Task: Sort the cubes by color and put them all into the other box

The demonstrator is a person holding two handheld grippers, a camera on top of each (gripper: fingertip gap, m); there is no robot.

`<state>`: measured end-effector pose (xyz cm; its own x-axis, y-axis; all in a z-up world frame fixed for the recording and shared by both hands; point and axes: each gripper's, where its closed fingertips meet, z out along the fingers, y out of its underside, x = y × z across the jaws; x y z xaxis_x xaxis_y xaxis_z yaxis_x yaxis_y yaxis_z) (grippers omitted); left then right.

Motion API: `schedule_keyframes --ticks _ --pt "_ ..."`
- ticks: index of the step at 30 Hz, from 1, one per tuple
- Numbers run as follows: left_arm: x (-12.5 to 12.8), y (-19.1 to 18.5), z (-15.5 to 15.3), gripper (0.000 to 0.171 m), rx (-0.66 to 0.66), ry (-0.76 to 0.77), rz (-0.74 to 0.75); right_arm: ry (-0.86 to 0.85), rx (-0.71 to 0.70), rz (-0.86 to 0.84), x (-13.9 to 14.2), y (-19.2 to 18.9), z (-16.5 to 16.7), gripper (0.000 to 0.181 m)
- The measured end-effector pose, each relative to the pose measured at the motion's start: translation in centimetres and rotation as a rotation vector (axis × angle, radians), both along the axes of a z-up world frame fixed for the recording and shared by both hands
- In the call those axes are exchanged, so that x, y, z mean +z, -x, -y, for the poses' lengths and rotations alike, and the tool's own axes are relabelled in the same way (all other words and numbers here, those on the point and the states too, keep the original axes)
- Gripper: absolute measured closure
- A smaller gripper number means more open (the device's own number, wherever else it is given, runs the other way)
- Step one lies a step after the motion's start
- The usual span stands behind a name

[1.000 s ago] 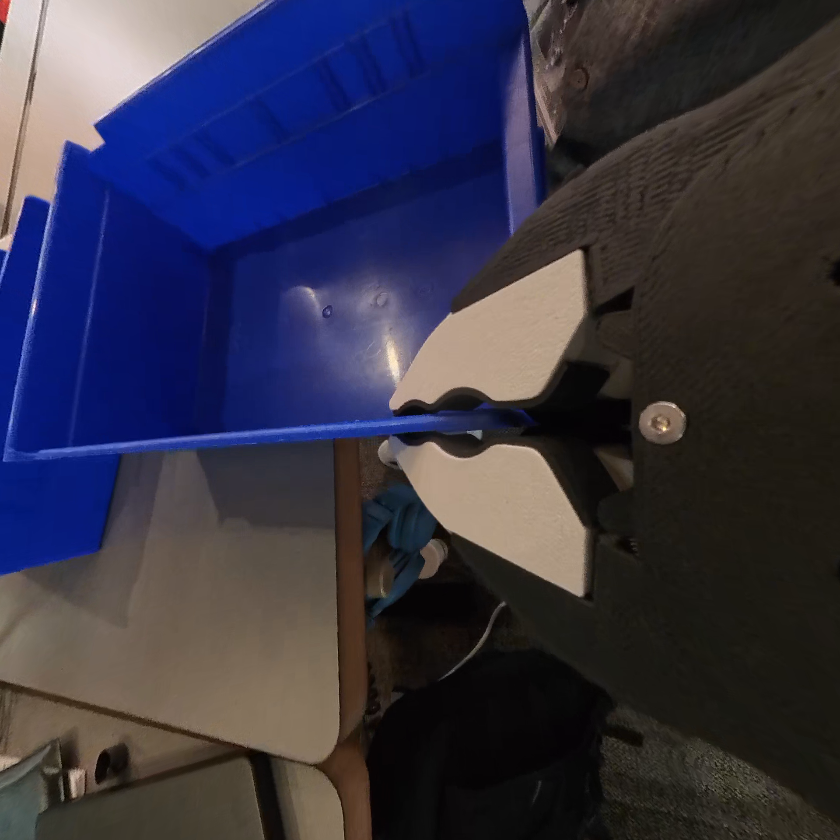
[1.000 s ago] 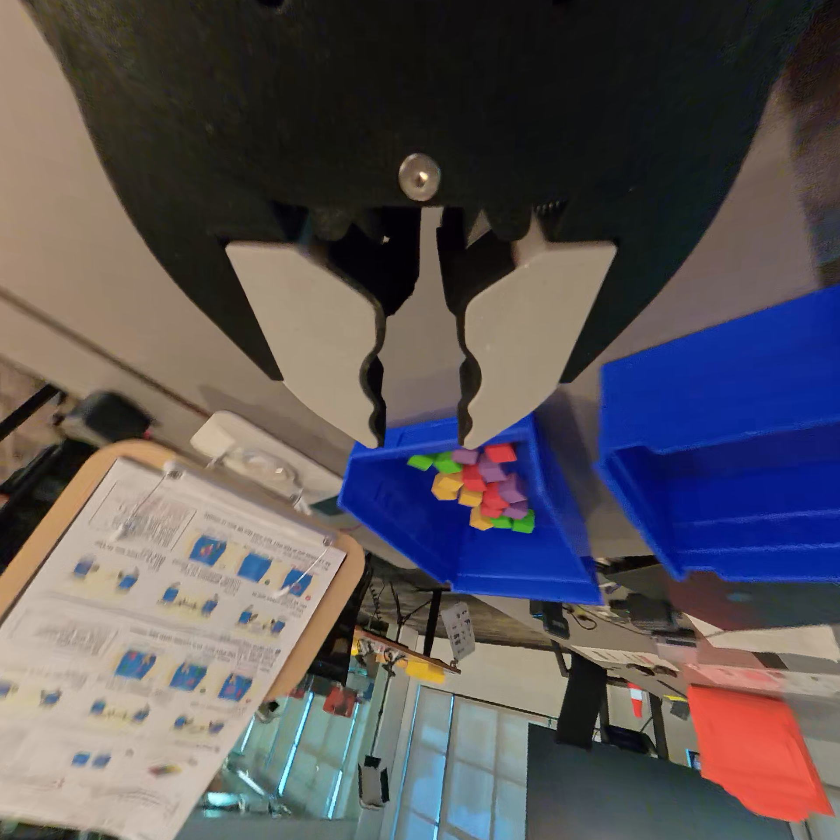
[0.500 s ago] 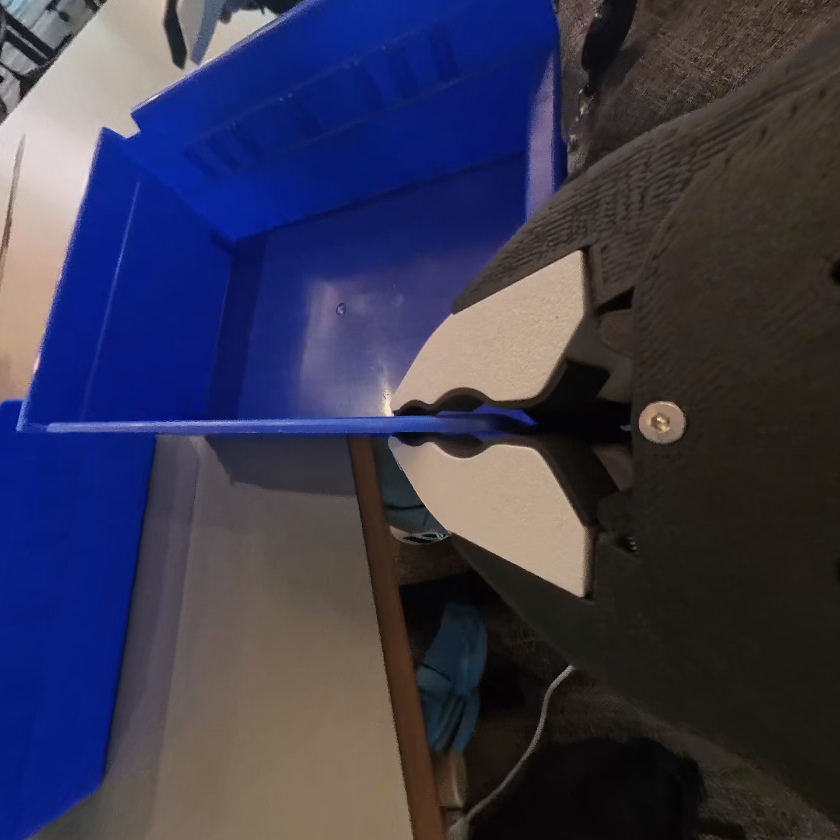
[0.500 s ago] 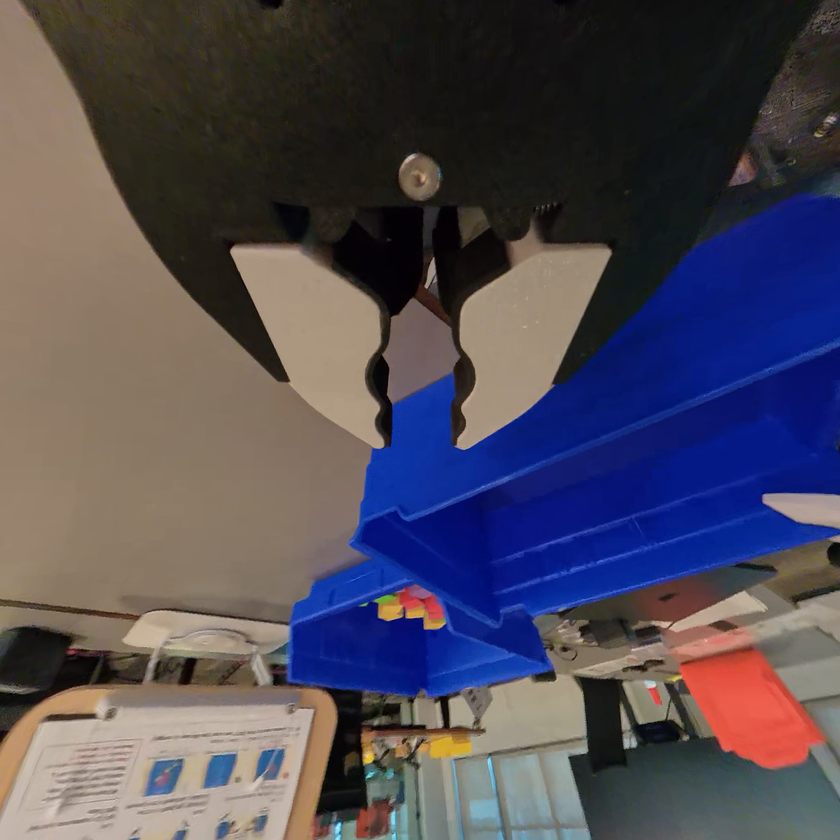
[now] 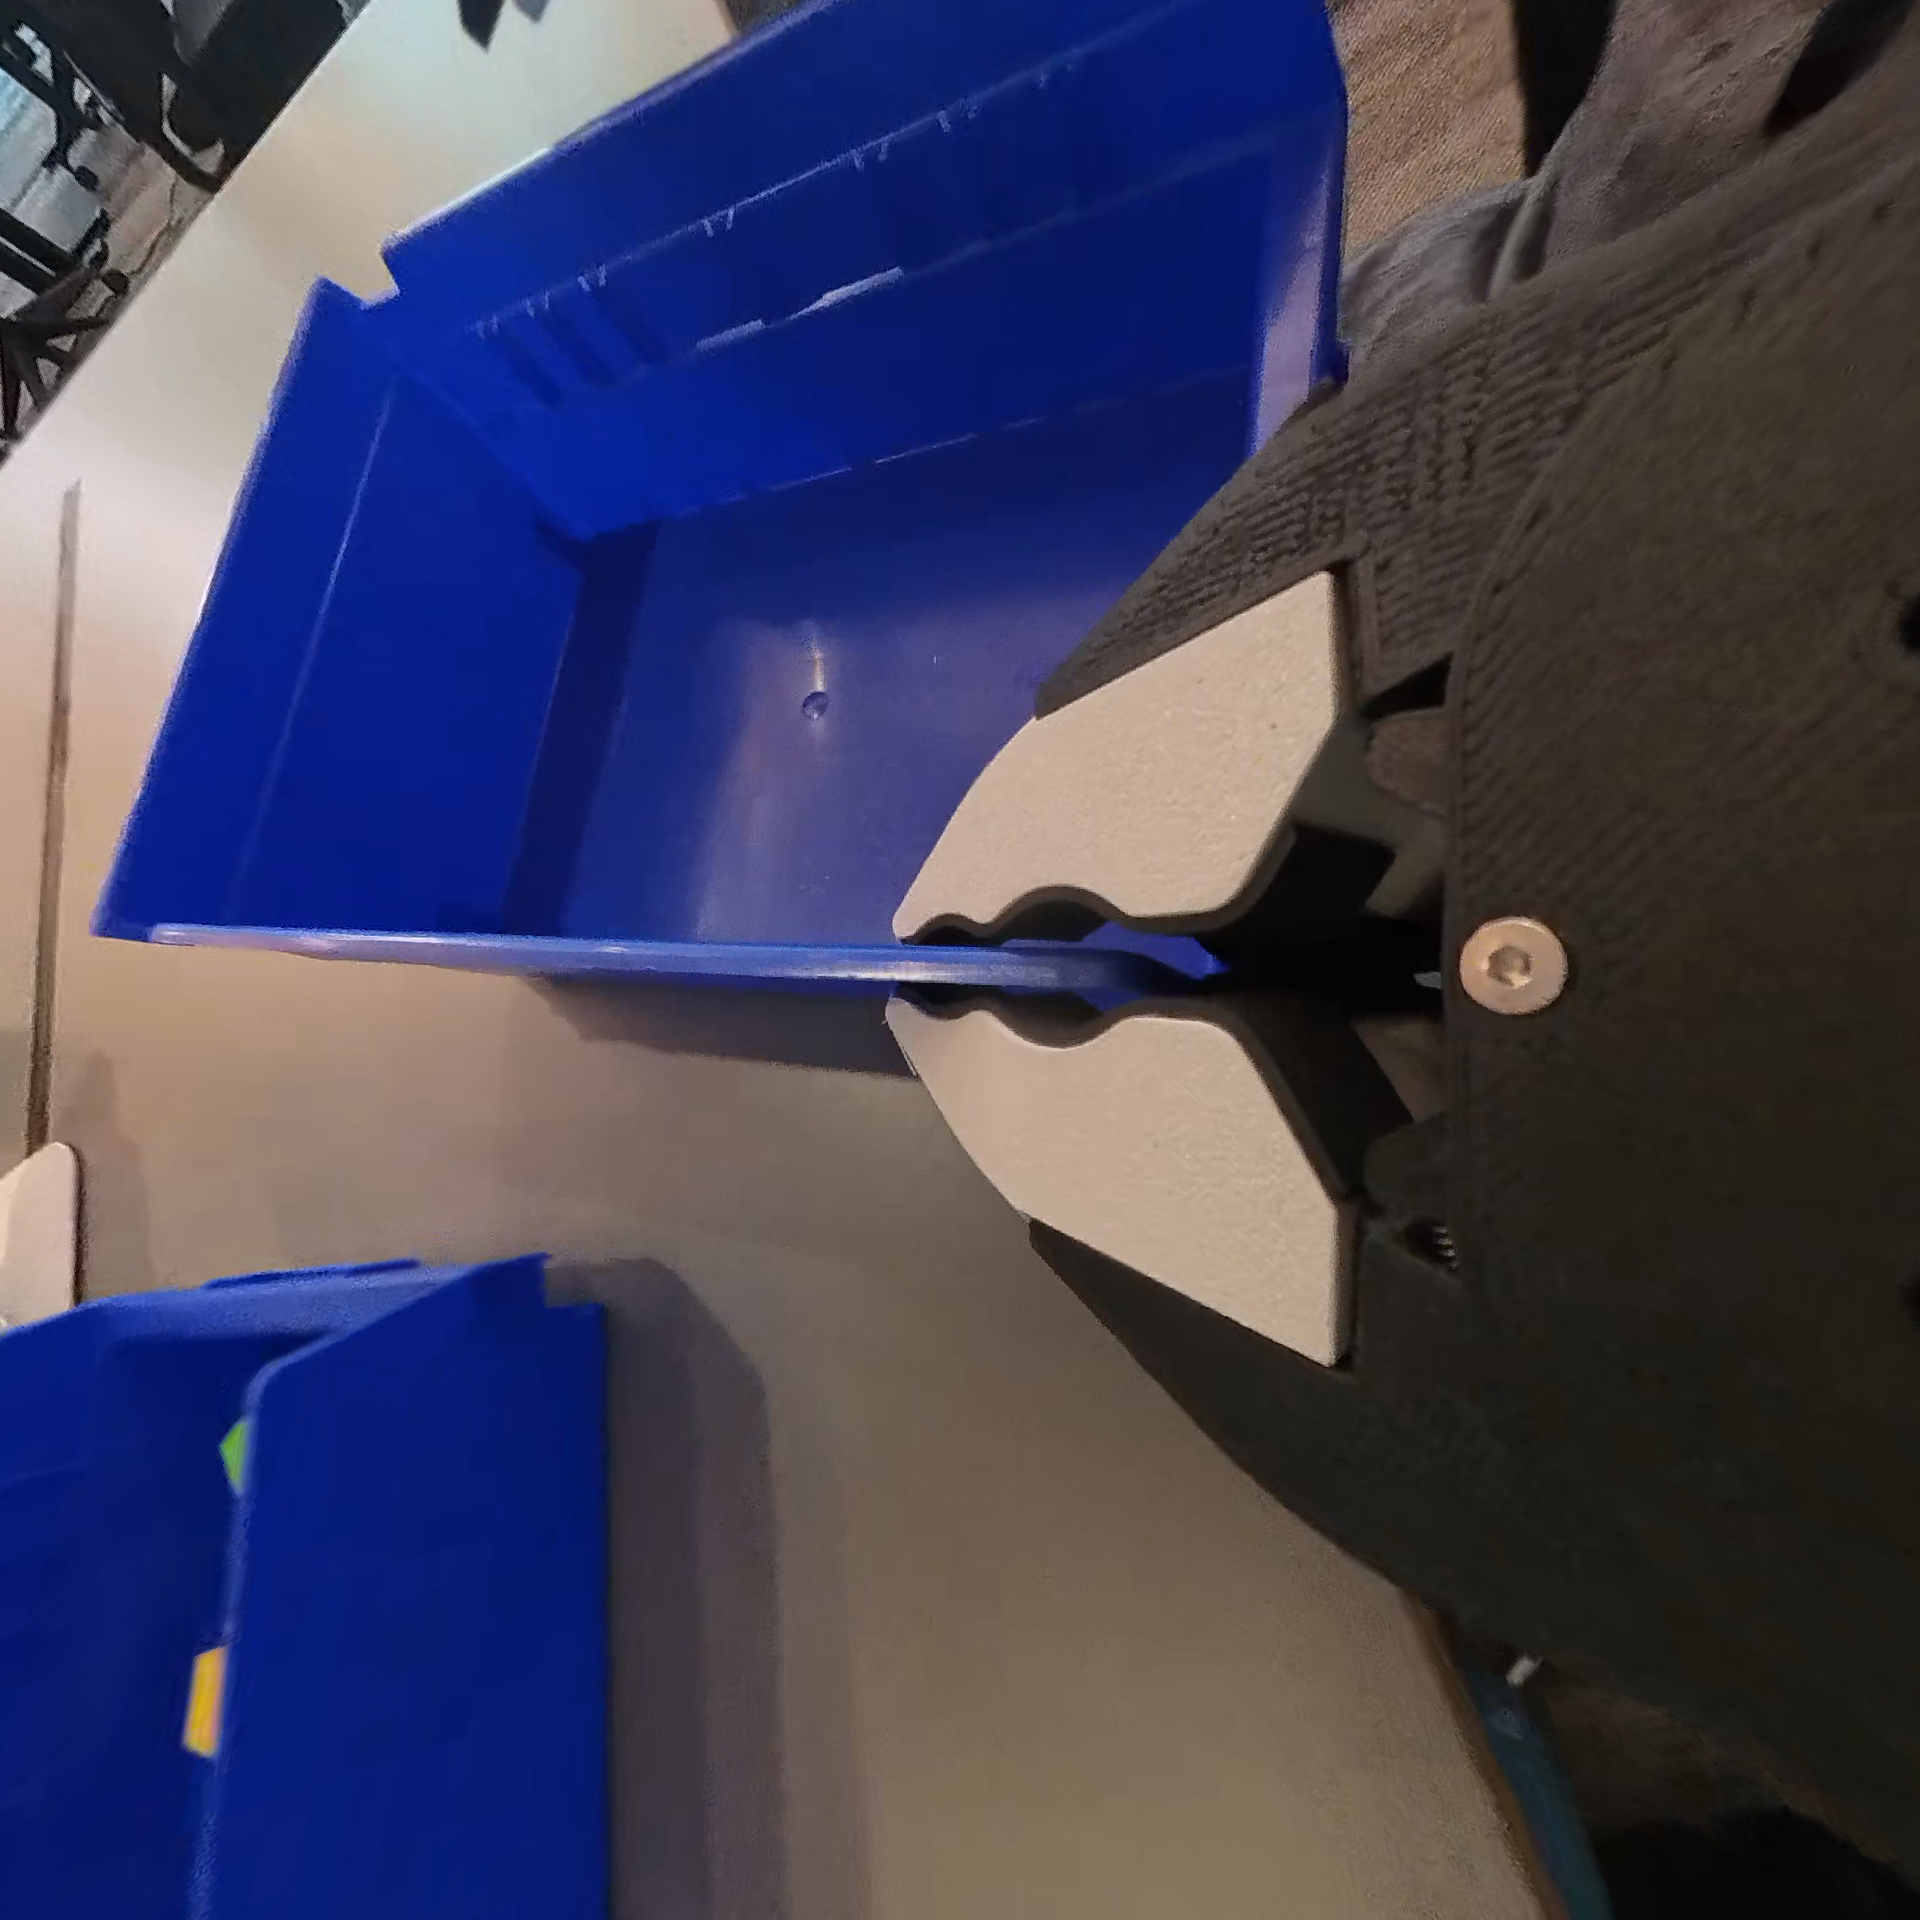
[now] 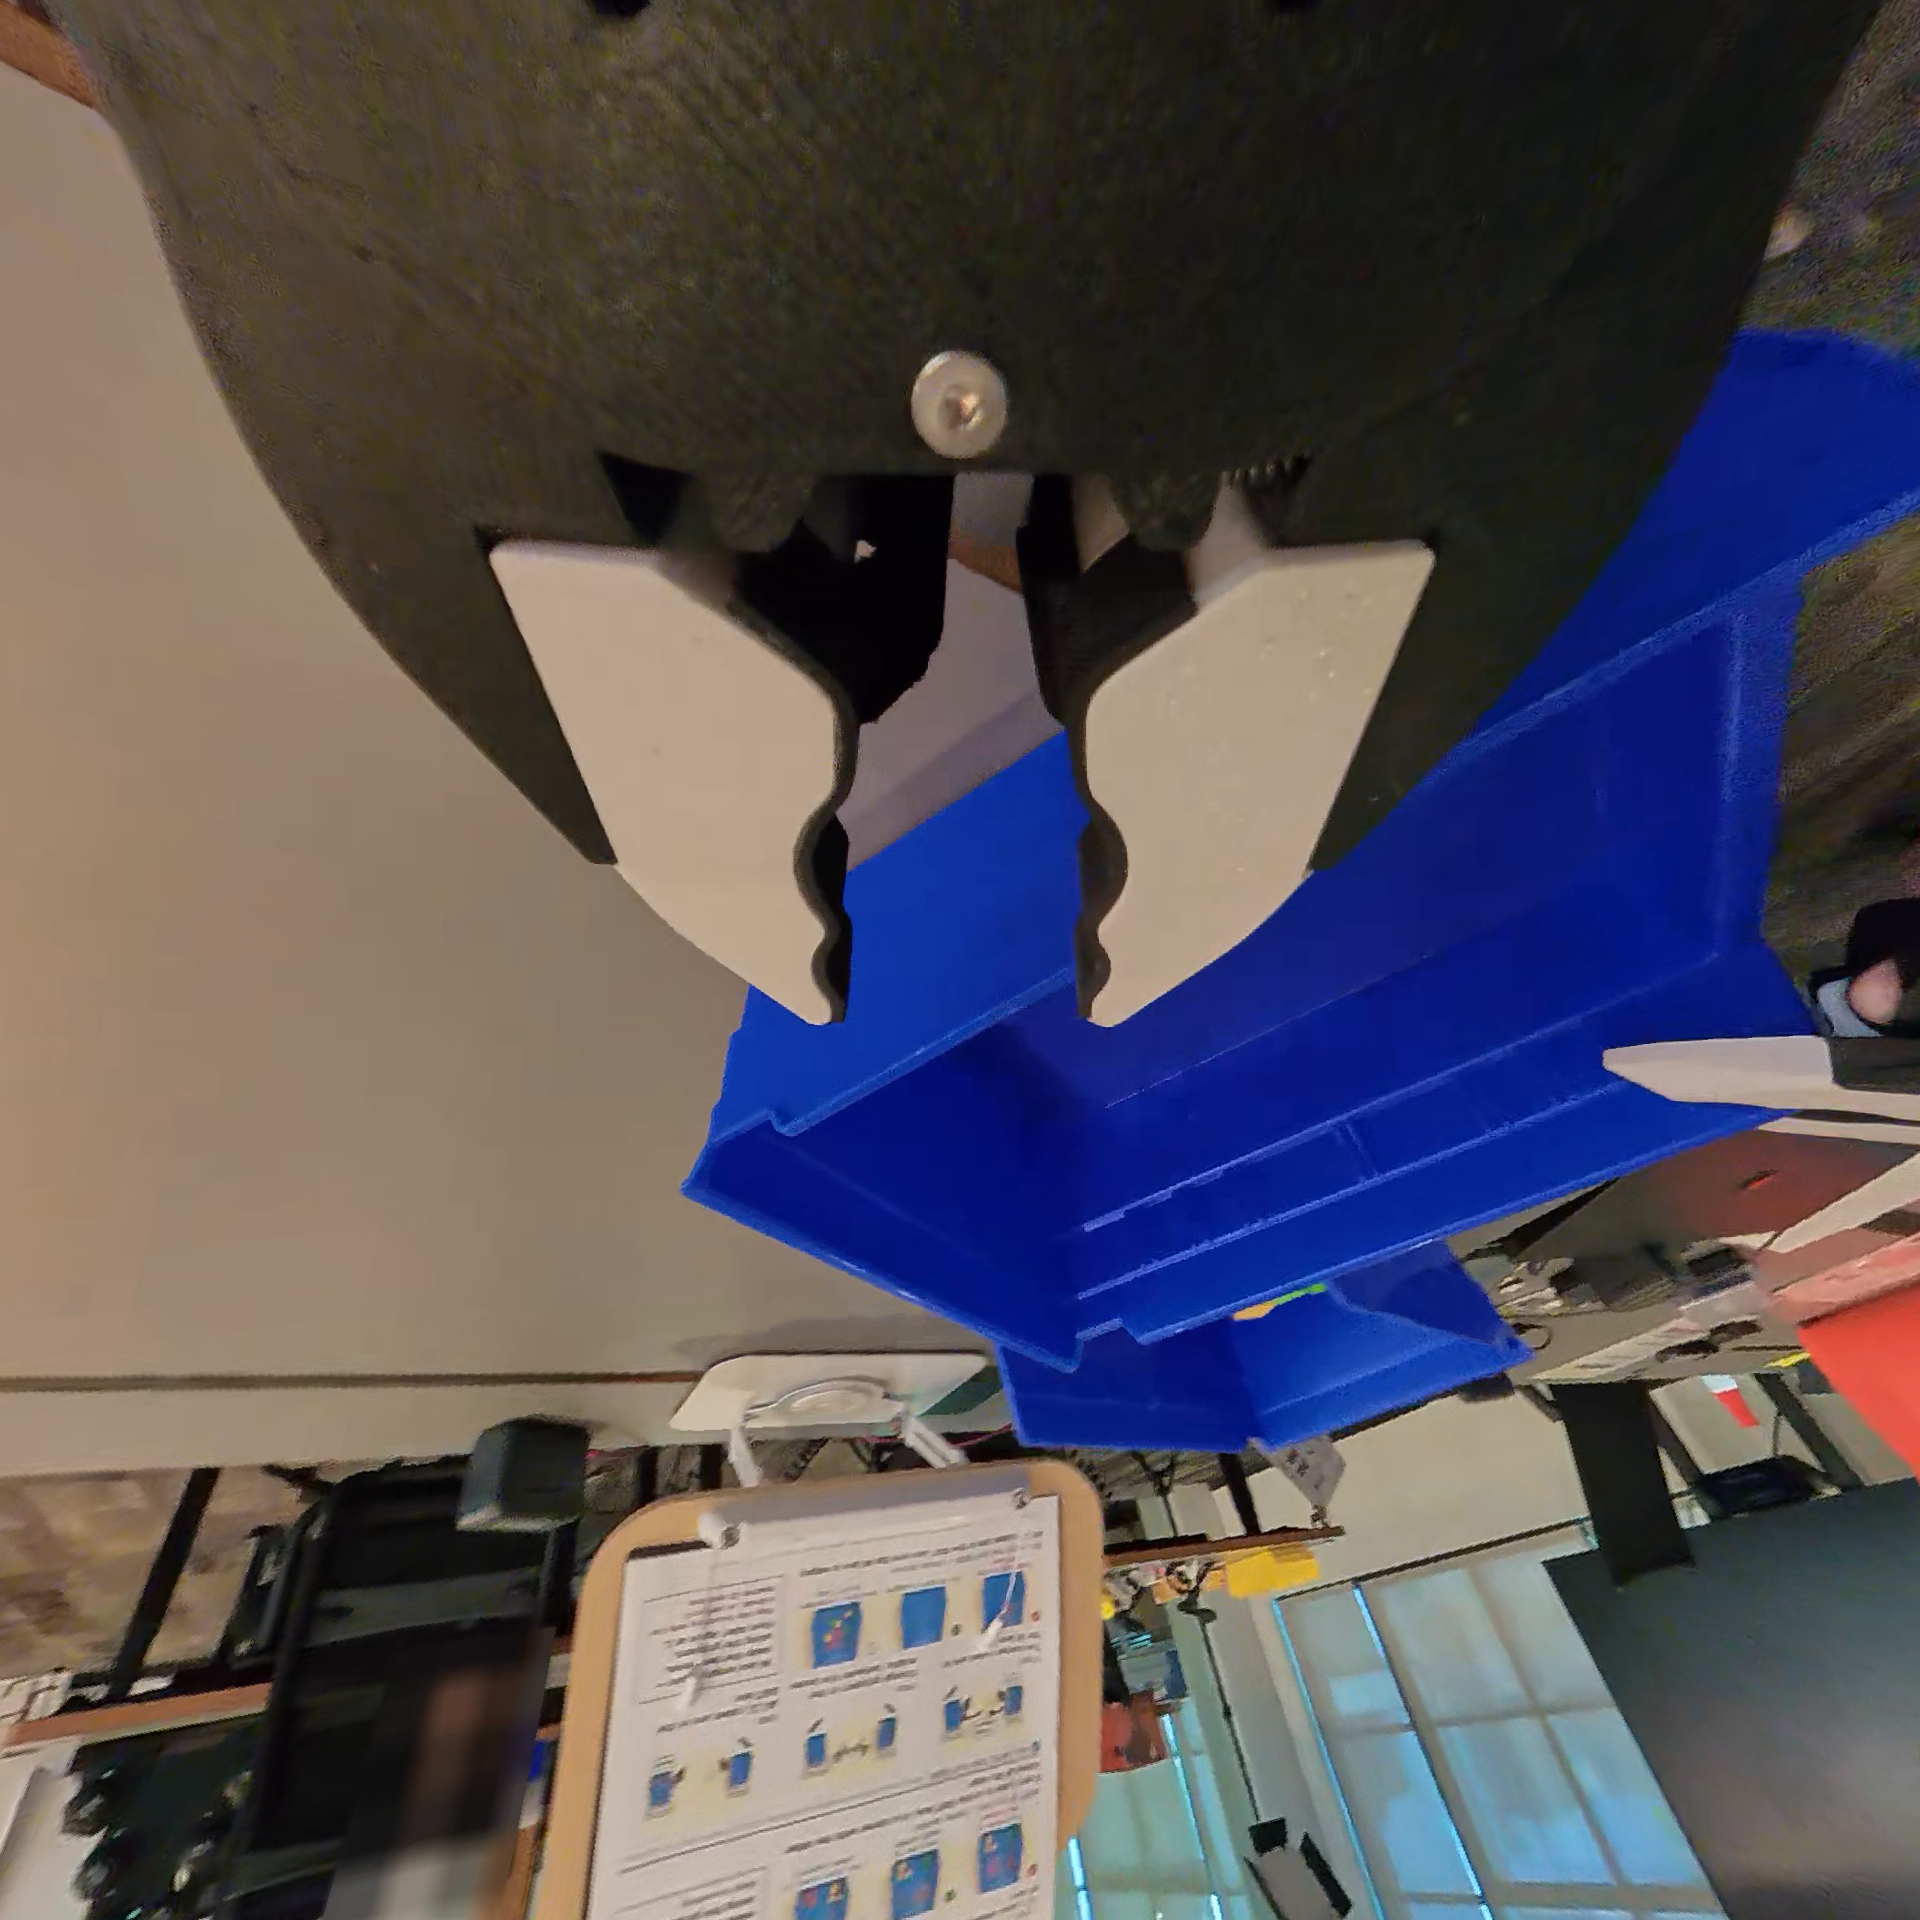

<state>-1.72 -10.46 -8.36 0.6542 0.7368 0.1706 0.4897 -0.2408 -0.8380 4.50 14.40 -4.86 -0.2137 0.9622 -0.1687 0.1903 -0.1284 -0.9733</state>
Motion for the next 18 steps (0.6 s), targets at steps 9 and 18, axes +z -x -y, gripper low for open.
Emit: schedule_keyframes --ticks 9,18 --pt "1.4 6.2 -6.9 0.167 -0.011 0.007 -0.063 -0.044 -0.076 -0.052 1.8 -1.0 -3.1 0.135" --pt "1.2 11.8 -14.4 0.166 0.015 -0.010 -0.086 -0.029 -0.129 -0.044 1.9 -2.7 -3.6 0.124"
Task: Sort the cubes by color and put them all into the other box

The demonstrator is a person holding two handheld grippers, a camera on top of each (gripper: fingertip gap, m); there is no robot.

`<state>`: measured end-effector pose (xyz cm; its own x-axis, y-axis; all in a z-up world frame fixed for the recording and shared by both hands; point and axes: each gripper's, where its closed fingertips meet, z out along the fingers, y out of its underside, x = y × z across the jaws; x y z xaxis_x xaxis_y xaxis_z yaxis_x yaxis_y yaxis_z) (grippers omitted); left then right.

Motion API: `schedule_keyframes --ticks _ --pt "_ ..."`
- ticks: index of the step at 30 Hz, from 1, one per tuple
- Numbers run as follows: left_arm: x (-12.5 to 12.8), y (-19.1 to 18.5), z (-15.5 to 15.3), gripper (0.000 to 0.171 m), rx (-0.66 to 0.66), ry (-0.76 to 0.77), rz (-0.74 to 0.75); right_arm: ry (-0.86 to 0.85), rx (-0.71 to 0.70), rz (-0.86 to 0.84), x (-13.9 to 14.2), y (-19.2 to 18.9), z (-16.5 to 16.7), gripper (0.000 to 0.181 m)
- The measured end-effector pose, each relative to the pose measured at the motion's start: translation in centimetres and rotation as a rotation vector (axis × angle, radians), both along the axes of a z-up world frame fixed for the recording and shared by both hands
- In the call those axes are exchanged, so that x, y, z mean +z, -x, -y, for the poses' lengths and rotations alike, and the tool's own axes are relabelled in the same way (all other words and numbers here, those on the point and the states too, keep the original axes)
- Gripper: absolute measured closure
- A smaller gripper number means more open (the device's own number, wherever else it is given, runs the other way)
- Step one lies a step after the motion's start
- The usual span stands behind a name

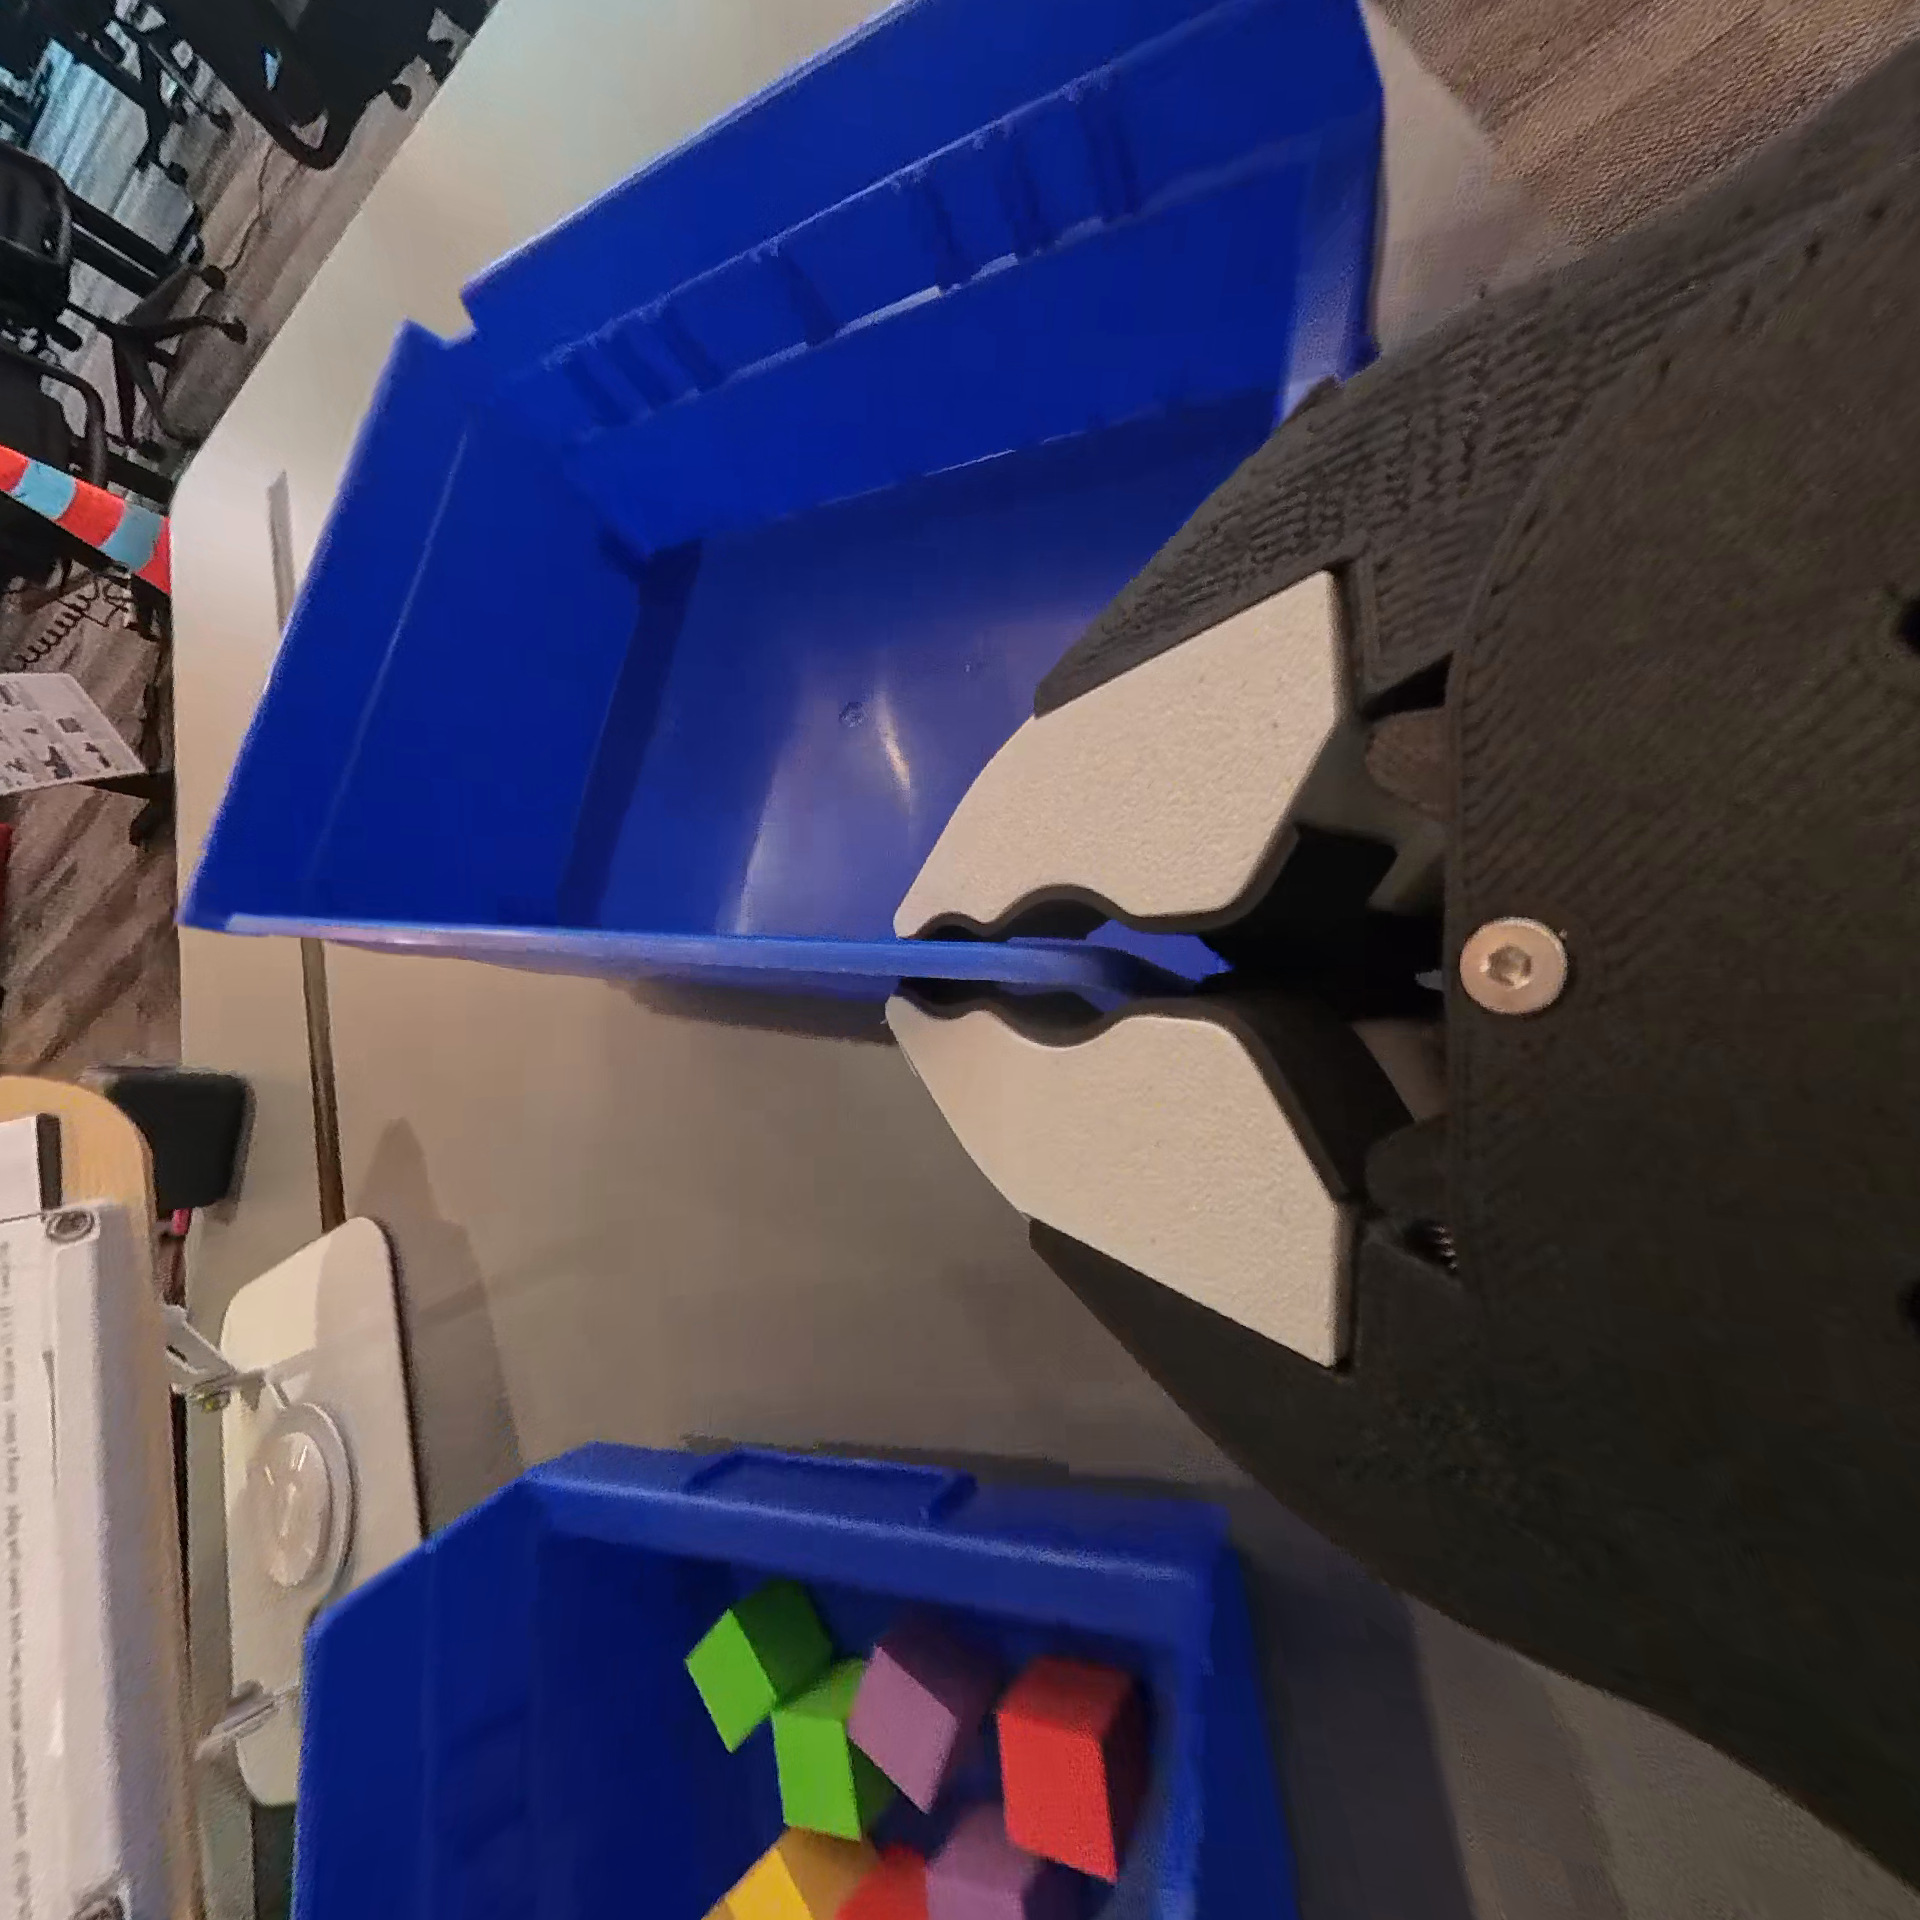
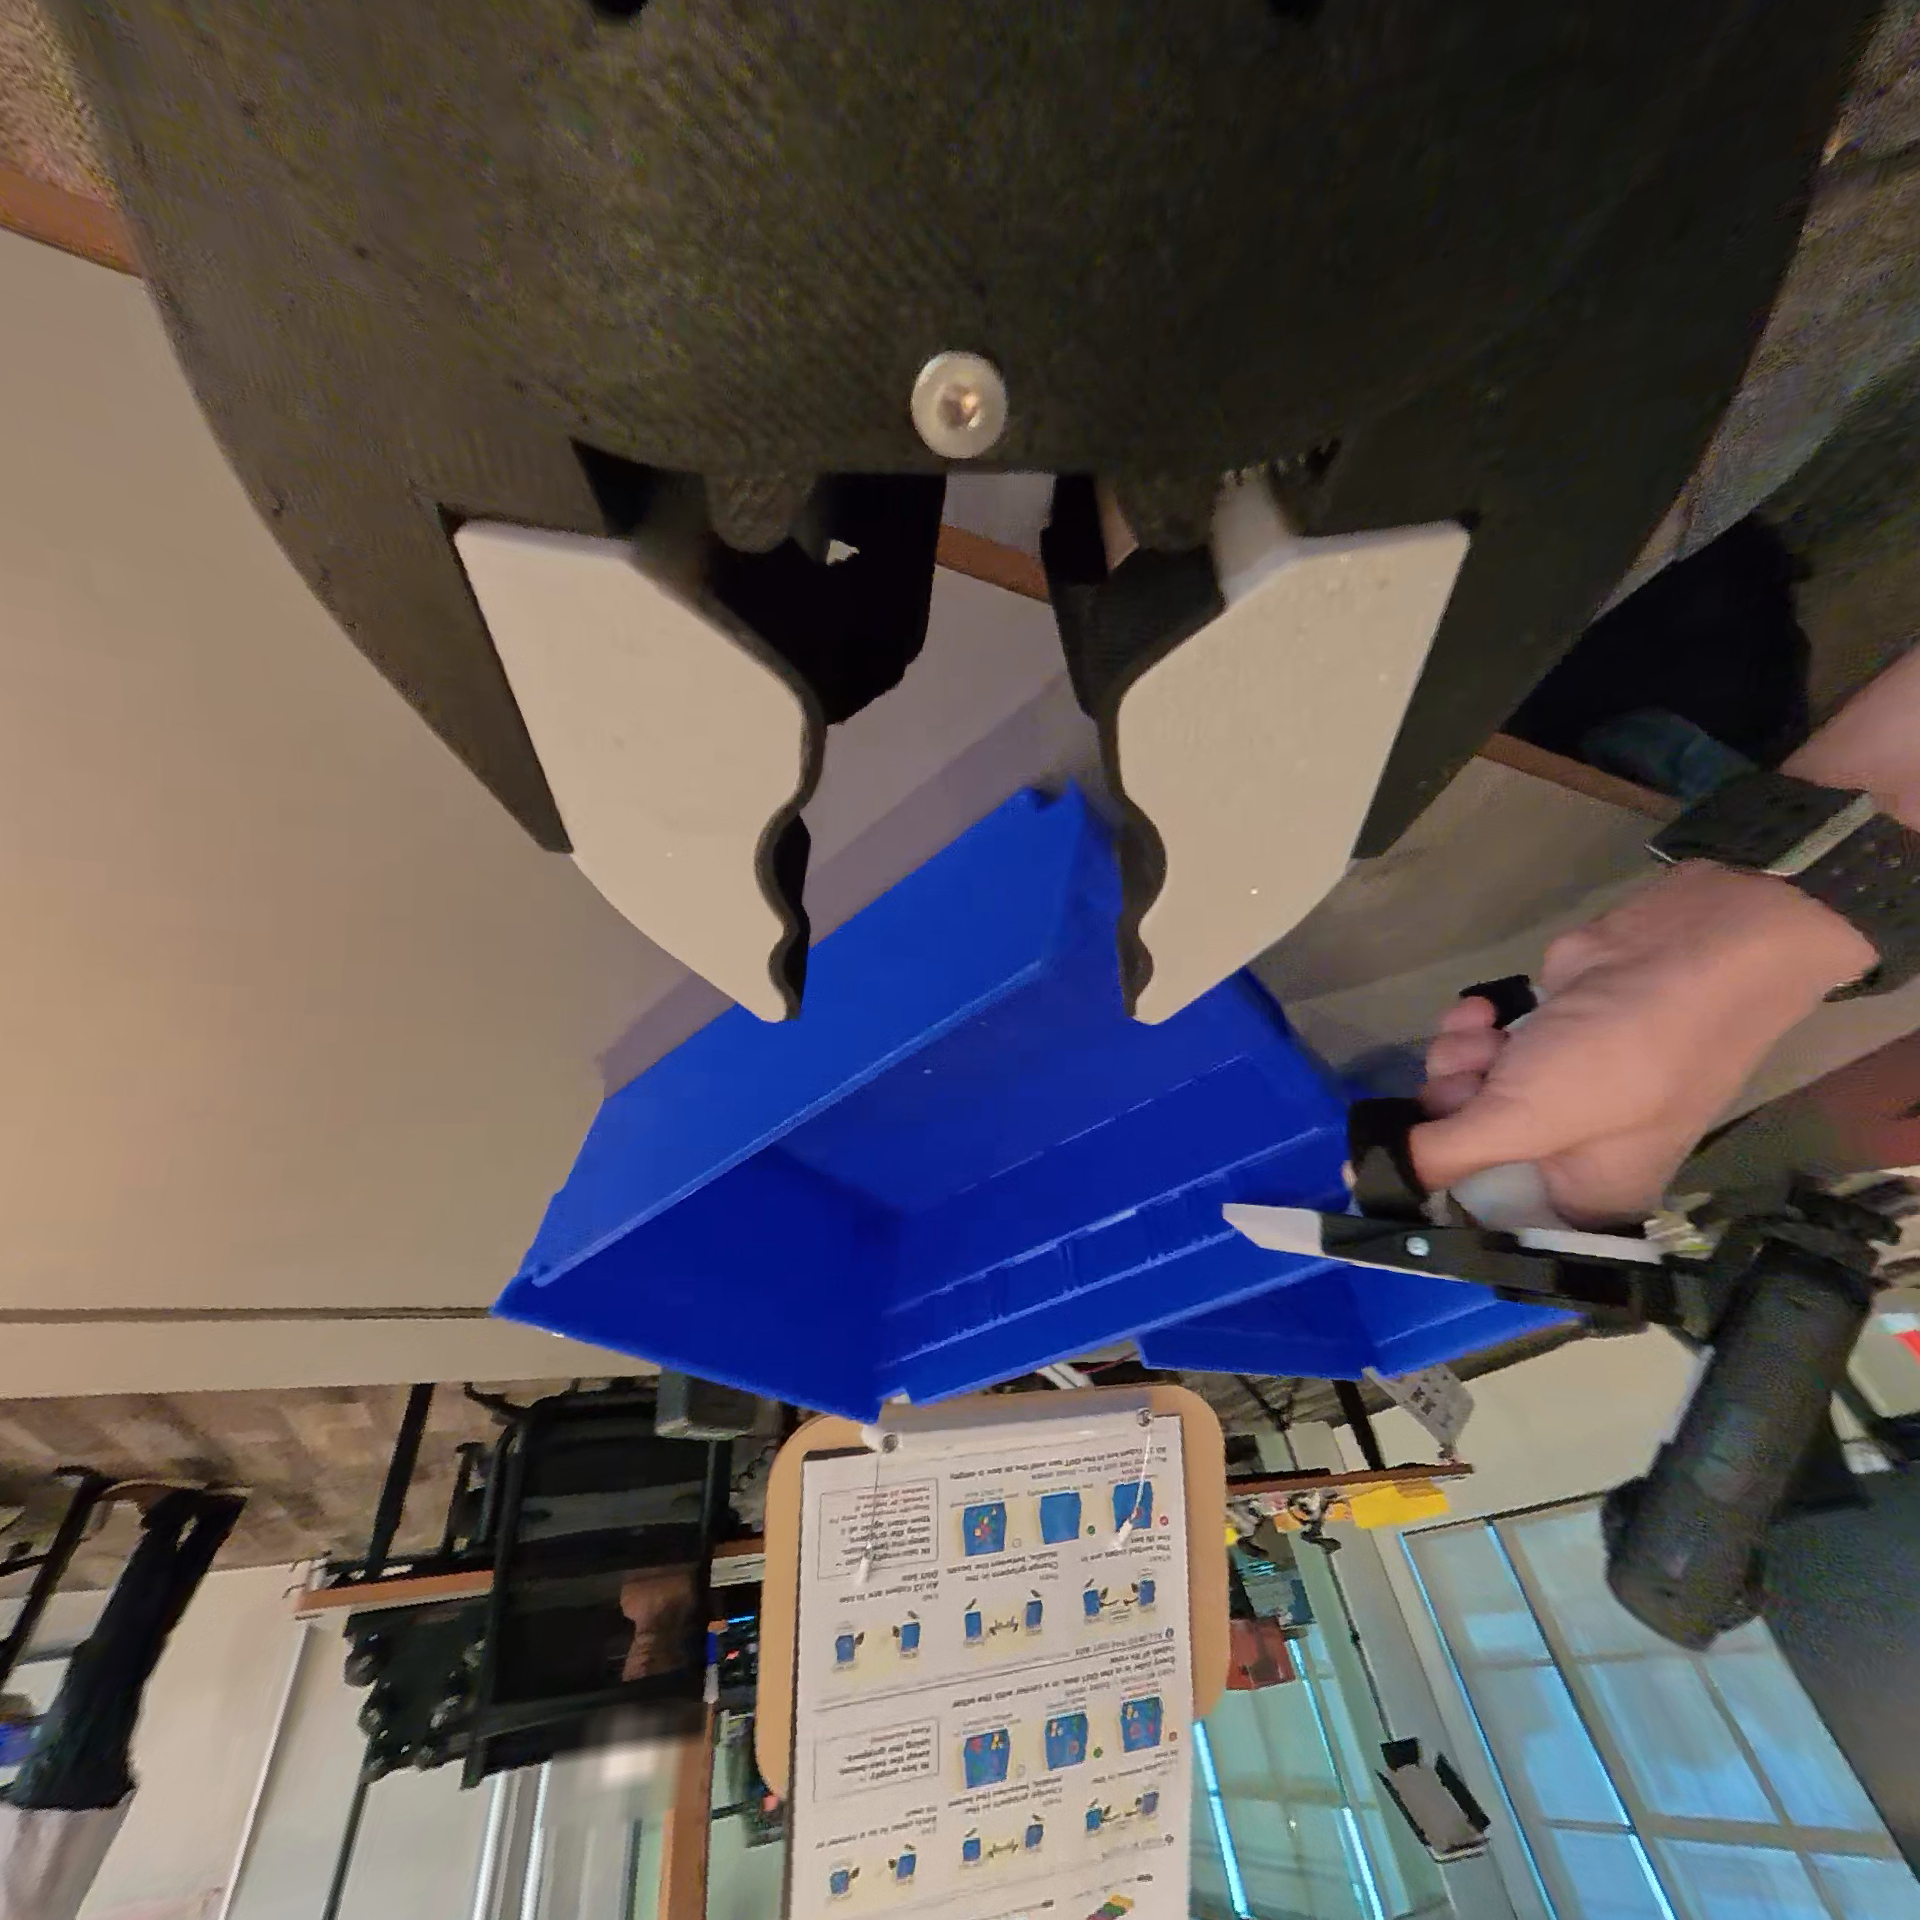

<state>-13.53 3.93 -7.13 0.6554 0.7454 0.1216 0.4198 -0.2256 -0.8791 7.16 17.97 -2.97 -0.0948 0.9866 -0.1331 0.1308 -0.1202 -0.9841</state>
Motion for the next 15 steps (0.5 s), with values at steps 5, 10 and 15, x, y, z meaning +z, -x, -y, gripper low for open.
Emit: schedule_keyframes --ticks 5,10,15 --pt "-1.0 -0.1 -2.5 0.165 -0.001 -0.051 0.029 -0.144 -0.100 0.012 -1.8 1.3 1.0 0.117" --pt "-0.2 -1.4 -2.9 0.162 -0.058 -0.189 0.037 -0.086 -0.251 0.073 -5.8 3.2 -1.6 0.120" --pt "0.6 -0.3 -1.3 0.133 -0.008 -0.201 0.009 -0.106 -0.315 0.074 -5.4 5.1 -3.1 0.129"
